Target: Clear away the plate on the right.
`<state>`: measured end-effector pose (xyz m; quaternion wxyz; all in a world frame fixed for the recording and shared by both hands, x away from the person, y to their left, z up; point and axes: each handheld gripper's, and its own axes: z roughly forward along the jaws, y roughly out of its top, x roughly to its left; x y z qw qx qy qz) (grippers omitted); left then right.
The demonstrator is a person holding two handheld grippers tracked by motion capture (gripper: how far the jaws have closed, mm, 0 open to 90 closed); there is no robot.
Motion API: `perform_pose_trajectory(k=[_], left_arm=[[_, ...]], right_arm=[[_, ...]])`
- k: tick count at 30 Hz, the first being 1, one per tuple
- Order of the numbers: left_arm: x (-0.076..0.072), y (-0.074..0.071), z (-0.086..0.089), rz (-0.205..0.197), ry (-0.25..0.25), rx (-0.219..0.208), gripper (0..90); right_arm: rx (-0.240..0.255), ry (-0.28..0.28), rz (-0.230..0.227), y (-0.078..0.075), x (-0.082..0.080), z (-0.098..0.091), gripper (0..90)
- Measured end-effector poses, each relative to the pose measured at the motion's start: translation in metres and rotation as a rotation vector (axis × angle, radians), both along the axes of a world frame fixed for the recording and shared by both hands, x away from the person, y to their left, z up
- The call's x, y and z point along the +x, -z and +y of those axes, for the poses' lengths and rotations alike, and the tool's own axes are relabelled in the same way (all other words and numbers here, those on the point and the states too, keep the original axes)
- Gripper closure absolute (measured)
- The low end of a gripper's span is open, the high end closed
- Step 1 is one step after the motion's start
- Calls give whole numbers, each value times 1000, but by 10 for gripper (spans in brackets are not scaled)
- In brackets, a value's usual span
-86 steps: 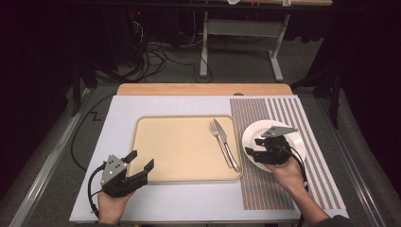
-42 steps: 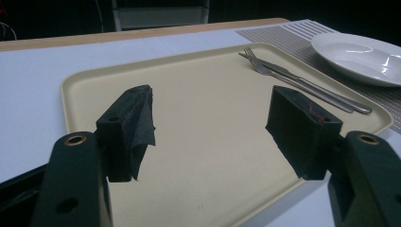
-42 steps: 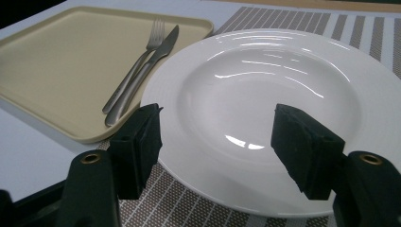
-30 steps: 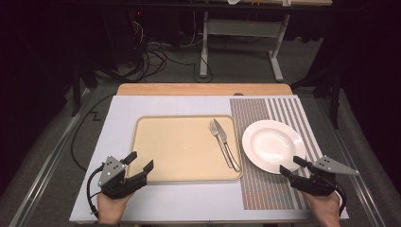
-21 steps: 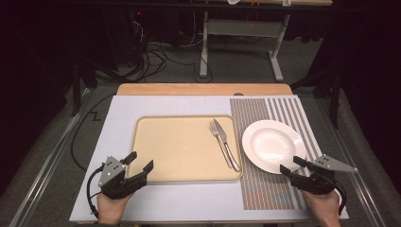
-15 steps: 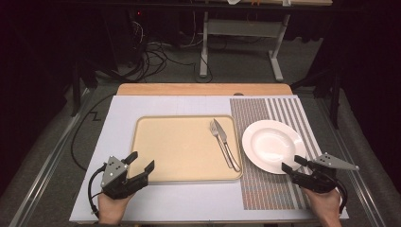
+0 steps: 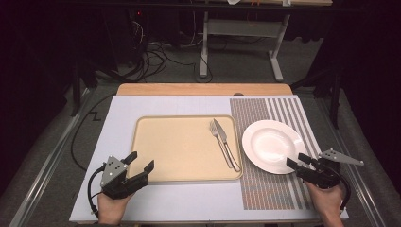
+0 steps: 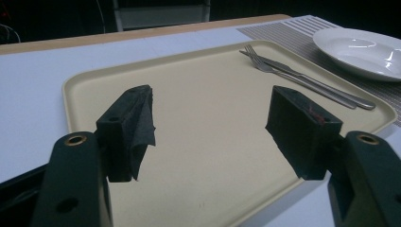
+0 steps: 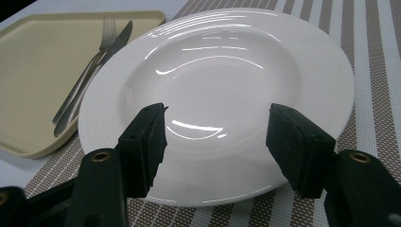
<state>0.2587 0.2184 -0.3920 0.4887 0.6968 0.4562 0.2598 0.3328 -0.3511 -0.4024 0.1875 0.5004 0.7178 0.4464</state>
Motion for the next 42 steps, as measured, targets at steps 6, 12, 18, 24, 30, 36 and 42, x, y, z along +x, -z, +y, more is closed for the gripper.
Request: perform_pose_trajectory(k=[6, 12, 18, 24, 30, 36, 42], left_arm=[[0, 0, 0, 1, -1, -1, 330], [0, 0, 0, 2, -1, 1, 330], [0, 0, -1, 1, 0, 5, 330], [1, 0, -1, 2, 1, 6, 330], [1, 0, -1, 2, 2, 6, 331], [1, 0, -1, 3, -2, 6, 331], [1, 0, -1, 2, -2, 6, 331]], right_arm=[[3, 31, 24, 2, 5, -5, 416], [12, 77, 51, 2, 10, -12, 442], [13, 101, 59, 1, 12, -15, 467], [25, 133, 62, 1, 14, -21, 477], [53, 161, 111, 5, 20, -27, 488], [87, 177, 159, 9, 27, -30, 507], [109, 177, 200, 14, 34, -31, 531]])
